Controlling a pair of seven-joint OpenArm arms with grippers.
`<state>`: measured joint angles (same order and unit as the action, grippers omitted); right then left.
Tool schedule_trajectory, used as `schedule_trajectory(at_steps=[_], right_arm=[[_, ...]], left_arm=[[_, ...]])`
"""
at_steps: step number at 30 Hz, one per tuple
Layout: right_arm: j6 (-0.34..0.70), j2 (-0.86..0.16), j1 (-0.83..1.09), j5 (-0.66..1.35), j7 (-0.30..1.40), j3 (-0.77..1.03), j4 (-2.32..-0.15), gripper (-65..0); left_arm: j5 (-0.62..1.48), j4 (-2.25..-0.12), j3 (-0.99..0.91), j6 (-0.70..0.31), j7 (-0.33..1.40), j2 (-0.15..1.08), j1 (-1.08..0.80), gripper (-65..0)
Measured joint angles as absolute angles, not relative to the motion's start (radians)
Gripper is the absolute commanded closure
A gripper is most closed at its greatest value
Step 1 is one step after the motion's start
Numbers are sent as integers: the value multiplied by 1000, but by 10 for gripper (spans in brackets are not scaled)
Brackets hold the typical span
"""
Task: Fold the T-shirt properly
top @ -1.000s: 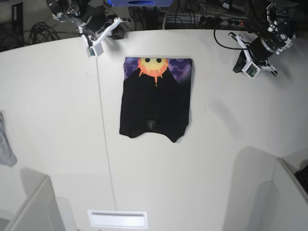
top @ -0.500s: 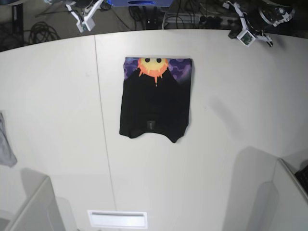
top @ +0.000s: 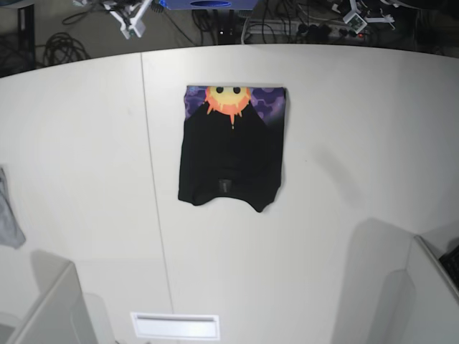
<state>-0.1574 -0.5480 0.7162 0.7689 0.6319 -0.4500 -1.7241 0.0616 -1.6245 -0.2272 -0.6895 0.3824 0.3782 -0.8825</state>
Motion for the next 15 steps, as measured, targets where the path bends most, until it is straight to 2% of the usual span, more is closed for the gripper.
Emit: schedule_trajectory(at_steps=[8,15], right_arm=[[-157,-540,502,767,544,-735,-1409,0],[-134,-459,363,769,434,-879,-1068,0]], left_arm=[[72,-1319,-77,-690,385,369,-738,0],[57,-1031,-64,-686,352,264,-574,0]])
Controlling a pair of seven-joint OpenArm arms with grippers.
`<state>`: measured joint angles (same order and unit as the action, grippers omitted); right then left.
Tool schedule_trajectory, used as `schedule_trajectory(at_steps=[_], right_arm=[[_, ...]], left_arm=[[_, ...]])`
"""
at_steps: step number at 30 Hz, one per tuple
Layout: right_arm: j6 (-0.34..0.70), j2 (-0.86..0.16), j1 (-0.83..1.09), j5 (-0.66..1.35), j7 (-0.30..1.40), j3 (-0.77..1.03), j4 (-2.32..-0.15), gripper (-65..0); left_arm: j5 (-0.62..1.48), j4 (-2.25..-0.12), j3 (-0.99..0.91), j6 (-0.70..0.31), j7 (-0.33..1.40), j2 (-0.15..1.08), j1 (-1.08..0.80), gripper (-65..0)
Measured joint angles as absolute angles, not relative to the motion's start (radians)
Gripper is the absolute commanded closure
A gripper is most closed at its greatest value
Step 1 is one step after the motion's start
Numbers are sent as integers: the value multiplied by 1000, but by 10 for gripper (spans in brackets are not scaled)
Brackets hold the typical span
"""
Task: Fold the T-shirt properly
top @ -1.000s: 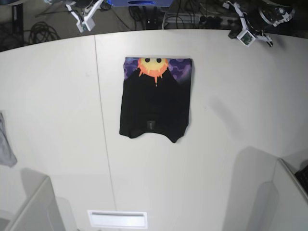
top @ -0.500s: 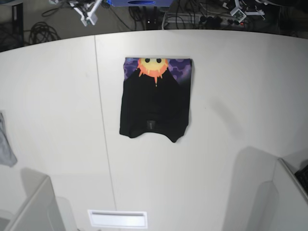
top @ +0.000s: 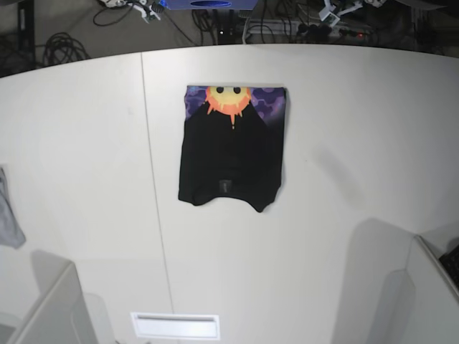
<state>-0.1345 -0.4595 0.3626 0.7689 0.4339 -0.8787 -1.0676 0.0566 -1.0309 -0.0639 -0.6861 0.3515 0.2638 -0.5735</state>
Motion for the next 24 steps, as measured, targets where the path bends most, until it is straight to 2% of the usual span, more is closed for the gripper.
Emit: schedule_trajectory(at_steps=[3,5,8,9,14,18,24], right_arm=[[1,-410,298,762,328,-942,-890,0],[147,-364,262,763,272,-991,-744,0],[295,-286,235,740,161,-1002,-502,0],[311,-263,227,722,125,-1002,-429,0],[321,-183,214,653,-119,-1002,-205,0],[316,-126,214,660,-226,-1002,-177,0],[141,-119,211,657,-267,-1002,-168,0]], left_arm=[[32,-868,-61,-684,193,223,-517,0],[-26,-751,-41,-684,98,194,-475,0],[-75,-538,-30,-637,-34,141,-404,0],[-92,-464,-31,-626,-70,125,-379,0],[-131,-176,-31,-598,-242,112,-270,0],[-167,-140,-32,-532,-316,129,-219,0],[-213,-140,-32,-423,-326,127,-194,0]])
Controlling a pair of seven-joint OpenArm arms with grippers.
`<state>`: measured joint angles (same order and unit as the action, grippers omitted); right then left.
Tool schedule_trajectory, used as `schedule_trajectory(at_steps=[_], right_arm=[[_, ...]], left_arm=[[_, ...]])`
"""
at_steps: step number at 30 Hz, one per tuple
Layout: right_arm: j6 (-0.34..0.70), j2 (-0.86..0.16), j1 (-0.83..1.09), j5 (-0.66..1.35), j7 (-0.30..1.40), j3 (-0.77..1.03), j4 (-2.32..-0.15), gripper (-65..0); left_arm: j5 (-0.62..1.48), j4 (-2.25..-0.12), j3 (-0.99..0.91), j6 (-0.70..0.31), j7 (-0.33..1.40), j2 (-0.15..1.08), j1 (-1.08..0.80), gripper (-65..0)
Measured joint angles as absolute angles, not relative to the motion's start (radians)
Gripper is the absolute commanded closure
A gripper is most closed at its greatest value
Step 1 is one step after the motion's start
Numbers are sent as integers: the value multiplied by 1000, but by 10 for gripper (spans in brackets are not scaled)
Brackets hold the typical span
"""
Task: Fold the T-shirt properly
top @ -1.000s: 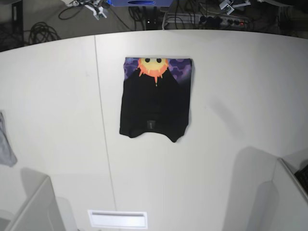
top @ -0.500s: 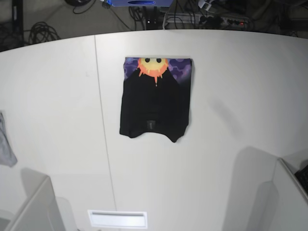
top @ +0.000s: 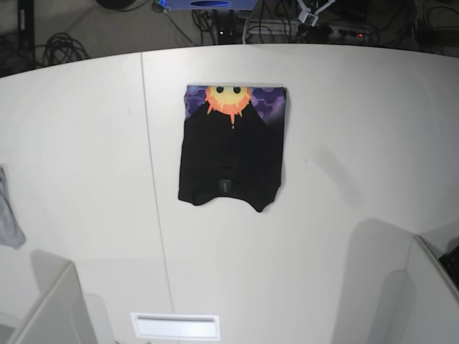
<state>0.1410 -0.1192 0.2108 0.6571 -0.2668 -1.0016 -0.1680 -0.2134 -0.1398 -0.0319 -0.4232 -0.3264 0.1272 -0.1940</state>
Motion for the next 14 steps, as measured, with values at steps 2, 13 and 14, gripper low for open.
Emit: schedule_trajectory(at_steps=[2,13,14], right_arm=[[131,-126,209,657,-287,-1002,-167,0],[131,-118,223,657,-316,-1002,-162,0],[131,-118,226,657,-315,-1002,-162,0]], left_arm=[[-245,-139,-32,-422,-326,128,-195,0],[-262,-139,-39,-422,-326,125,-202,0],[-262,-139,-35,-422,-326,125,-202,0]])
